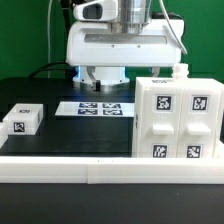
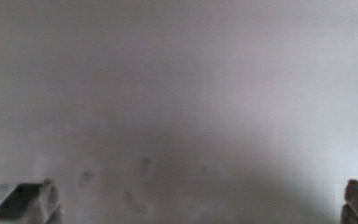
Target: Assemble cabinet
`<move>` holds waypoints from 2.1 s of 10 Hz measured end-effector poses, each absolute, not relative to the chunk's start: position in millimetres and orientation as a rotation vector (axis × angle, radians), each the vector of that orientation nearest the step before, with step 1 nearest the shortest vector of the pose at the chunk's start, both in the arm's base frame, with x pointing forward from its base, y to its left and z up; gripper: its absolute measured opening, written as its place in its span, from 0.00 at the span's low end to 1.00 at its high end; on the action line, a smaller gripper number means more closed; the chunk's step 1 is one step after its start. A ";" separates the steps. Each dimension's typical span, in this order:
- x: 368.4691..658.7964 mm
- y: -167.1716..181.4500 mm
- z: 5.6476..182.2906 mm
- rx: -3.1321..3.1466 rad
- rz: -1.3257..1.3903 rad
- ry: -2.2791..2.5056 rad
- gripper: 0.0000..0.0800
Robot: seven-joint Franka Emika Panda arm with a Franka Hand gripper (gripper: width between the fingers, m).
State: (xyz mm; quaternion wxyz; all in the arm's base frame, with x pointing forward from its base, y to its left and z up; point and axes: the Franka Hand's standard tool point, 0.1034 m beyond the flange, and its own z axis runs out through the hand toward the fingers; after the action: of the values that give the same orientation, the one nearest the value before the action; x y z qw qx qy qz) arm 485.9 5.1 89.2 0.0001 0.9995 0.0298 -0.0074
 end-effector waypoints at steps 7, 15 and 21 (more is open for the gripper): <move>431.2 -140.9 52.5 3.097 -0.070 0.170 1.00; 414.7 -181.2 37.7 3.080 -0.099 0.189 1.00; 405.1 -186.8 16.0 3.058 -0.121 0.198 1.00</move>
Offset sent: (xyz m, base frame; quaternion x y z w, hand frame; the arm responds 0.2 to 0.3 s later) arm -0.0371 -0.0977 -0.0280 0.0205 0.0167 -0.0199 0.9995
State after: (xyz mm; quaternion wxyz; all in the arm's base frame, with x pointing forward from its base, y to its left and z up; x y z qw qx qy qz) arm 405.1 -186.8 16.0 0.0372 0.9964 0.0646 -0.0394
